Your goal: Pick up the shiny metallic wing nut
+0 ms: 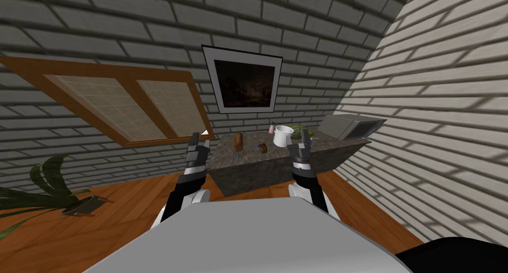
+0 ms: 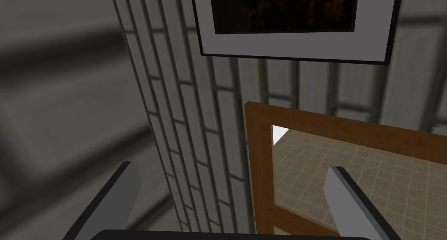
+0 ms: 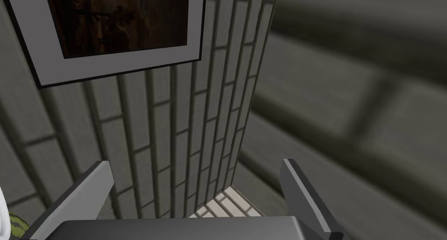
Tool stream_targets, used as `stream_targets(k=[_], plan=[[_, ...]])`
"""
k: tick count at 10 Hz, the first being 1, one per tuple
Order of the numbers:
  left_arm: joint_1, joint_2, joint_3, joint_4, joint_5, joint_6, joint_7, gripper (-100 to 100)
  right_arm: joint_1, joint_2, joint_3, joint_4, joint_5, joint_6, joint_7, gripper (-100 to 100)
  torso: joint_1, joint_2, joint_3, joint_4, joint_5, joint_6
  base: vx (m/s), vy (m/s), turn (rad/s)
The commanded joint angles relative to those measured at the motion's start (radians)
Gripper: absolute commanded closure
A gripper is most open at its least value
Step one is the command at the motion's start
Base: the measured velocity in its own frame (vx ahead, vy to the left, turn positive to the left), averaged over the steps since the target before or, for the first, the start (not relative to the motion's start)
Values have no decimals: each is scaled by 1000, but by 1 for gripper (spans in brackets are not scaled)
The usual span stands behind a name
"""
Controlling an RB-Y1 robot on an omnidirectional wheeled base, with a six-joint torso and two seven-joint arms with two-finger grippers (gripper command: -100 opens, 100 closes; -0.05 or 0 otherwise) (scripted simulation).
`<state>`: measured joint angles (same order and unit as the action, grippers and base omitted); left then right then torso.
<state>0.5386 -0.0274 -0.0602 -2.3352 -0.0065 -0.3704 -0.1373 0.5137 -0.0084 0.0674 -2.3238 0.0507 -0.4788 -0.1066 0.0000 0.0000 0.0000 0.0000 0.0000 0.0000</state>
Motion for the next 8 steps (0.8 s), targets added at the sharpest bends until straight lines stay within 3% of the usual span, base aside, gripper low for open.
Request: stream_targets(k=[1,5,6,8], plan=[[0,33,4,-2,-3,17,-1,-100,0,0,0,0,0,0,0,0,0,0,0,0,0,0,-12,2,-37],[6,124,22,-17,-19,110,-5,-100,0,0,0,0,0,0,0,0,2,3,2,1,0,0,-35,24,-81],[6,124,22,-17,-19,114,-5,-100,0,0,0,0,0,0,0,0,3,3,2,1,1,0,-35,28,-35],[11,160,36,-28,-29,175,-5,-100,0,0,0,0,0,0,0,0,2,3,2,1,0,0,-45,19,-120]])
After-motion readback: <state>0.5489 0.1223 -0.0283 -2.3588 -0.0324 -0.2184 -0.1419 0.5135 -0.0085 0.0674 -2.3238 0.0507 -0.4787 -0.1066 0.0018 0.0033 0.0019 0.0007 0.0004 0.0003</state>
